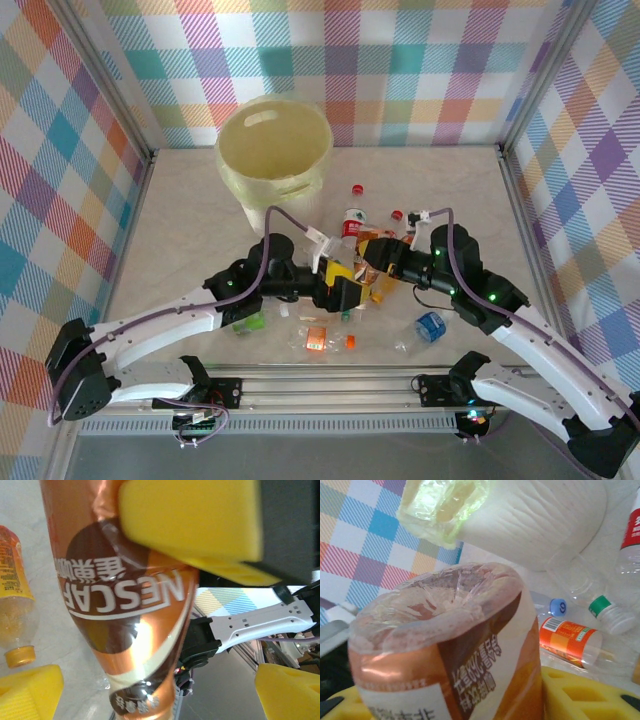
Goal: Put the plastic bottles in the bin
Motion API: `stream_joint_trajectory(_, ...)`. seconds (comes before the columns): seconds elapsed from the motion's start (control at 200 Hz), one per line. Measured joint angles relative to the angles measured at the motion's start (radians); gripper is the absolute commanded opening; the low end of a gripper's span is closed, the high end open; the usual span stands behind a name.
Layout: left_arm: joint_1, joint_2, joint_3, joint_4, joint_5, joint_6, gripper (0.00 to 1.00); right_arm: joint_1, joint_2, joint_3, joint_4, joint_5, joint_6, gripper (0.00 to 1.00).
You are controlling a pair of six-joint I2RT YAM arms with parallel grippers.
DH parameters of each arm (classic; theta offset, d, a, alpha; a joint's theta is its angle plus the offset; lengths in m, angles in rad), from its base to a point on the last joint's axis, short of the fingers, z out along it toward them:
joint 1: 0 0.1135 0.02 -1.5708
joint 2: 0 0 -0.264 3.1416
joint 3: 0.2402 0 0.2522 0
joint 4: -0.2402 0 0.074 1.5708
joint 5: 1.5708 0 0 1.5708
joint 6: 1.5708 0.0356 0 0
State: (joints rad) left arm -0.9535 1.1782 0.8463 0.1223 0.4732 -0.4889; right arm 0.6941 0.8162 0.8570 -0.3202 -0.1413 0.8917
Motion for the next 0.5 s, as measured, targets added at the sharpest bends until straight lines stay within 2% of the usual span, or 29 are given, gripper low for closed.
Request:
stream_joint_trajectory(0.205, -0.007, 0.045, 0.011, 0.047, 0.001, -0.022, 0.92, -0.019, -0.002, 0.0, 0.051, -0.059, 0.04, 0.52)
stream_joint_trajectory(0.31, -0.008, 0.063, 0.023, 0.071, 0.007, -0.038, 0.83, -0.028, -0.009, 0.0, 0.061, -0.08, 0.052, 0.52)
stream_joint_trajectory(0.45, -0.008, 0.075, 0.032, 0.099, 0.015, -0.059, 0.62, -0.034, -0.016, 0.0, 0.071, -0.092, 0.064, 0.53)
stream_joint_trajectory(0.505, -0.008, 0.076, 0.038, 0.107, 0.016, -0.065, 0.59, -0.035, -0.017, 0.0, 0.073, -0.094, 0.066, 0.53)
